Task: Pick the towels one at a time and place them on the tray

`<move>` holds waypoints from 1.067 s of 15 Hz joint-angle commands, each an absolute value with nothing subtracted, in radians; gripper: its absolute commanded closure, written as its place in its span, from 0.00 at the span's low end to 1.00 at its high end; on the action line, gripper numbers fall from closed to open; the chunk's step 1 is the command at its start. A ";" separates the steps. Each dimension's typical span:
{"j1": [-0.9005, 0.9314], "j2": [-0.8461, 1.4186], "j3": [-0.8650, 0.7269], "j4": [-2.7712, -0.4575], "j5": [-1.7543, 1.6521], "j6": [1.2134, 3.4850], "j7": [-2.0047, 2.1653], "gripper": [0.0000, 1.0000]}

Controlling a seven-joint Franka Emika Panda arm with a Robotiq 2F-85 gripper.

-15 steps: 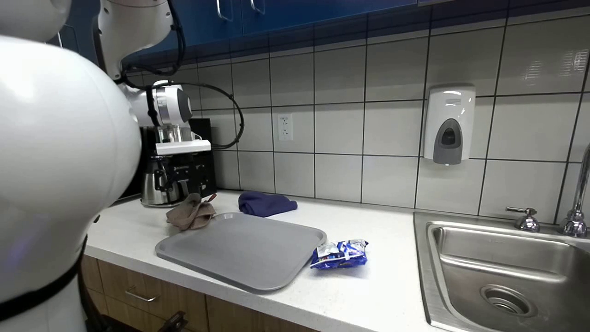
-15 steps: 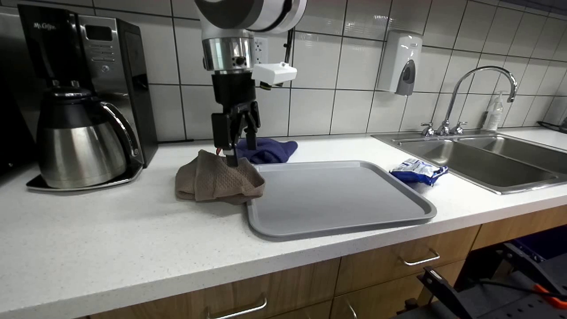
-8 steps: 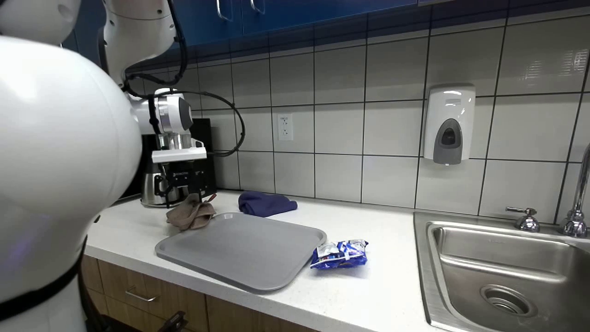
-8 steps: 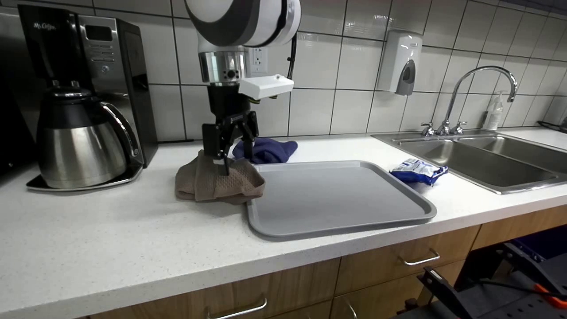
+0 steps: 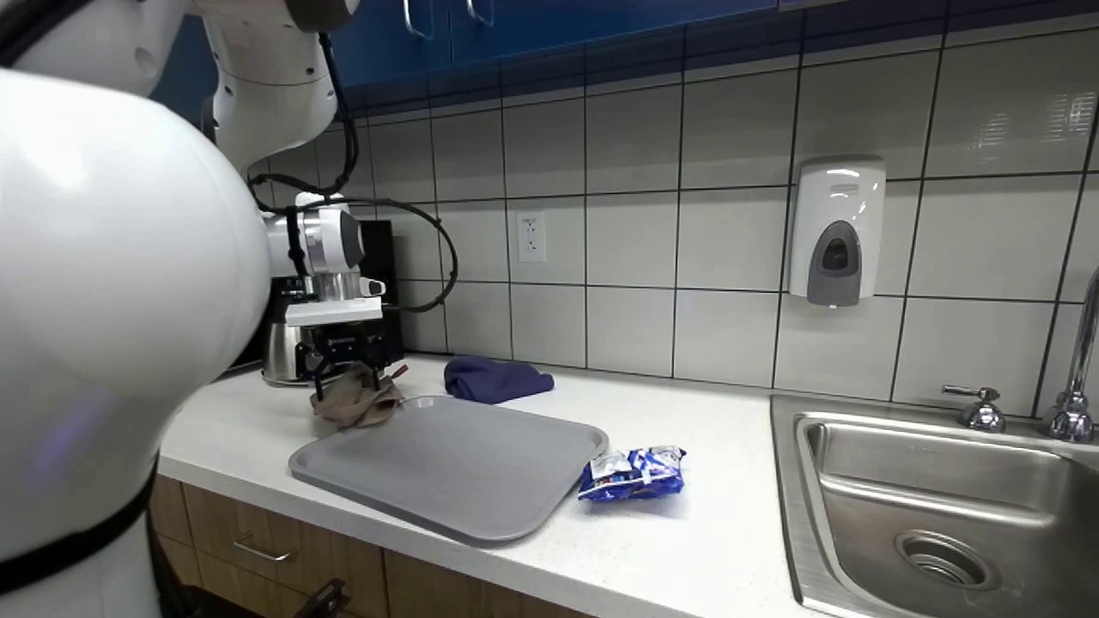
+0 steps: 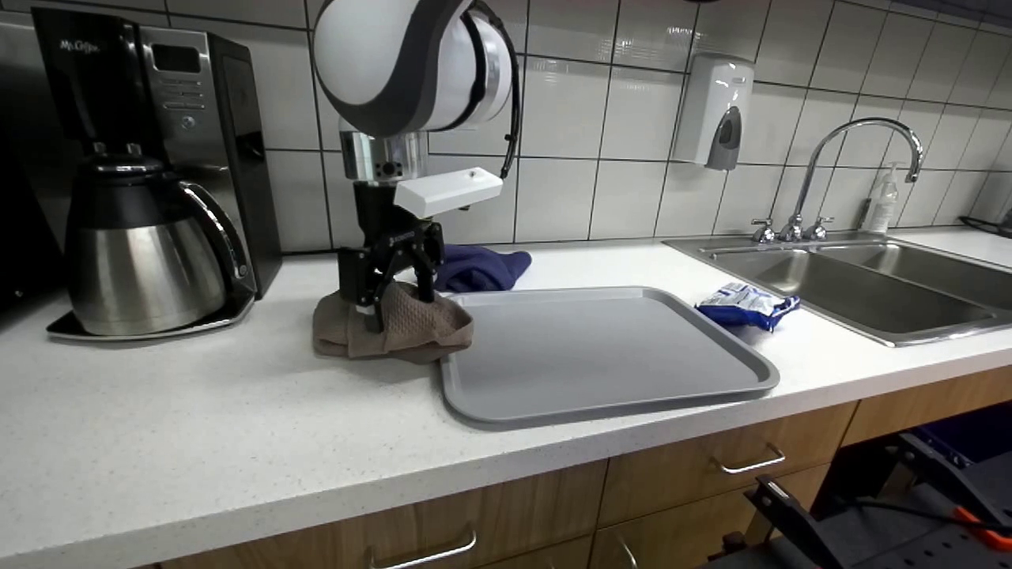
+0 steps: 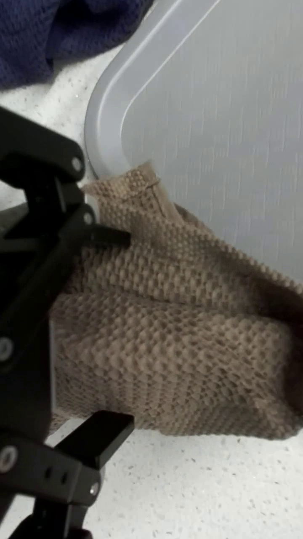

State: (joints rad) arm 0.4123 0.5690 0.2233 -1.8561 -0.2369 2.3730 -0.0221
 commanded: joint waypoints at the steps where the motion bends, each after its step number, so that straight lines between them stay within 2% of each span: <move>1: 0.457 0.647 0.189 -1.760 -0.268 2.376 0.039 0.00; 6: 0.488 0.702 0.175 -1.691 -0.267 2.366 0.039 0.00; 8: 0.497 0.713 0.171 -1.676 -0.270 2.365 0.036 0.26; 16: 0.506 0.728 0.172 -1.655 -0.267 2.357 0.024 0.88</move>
State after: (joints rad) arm 0.4923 0.7142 0.1823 -1.6890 -0.2423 2.3808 0.0065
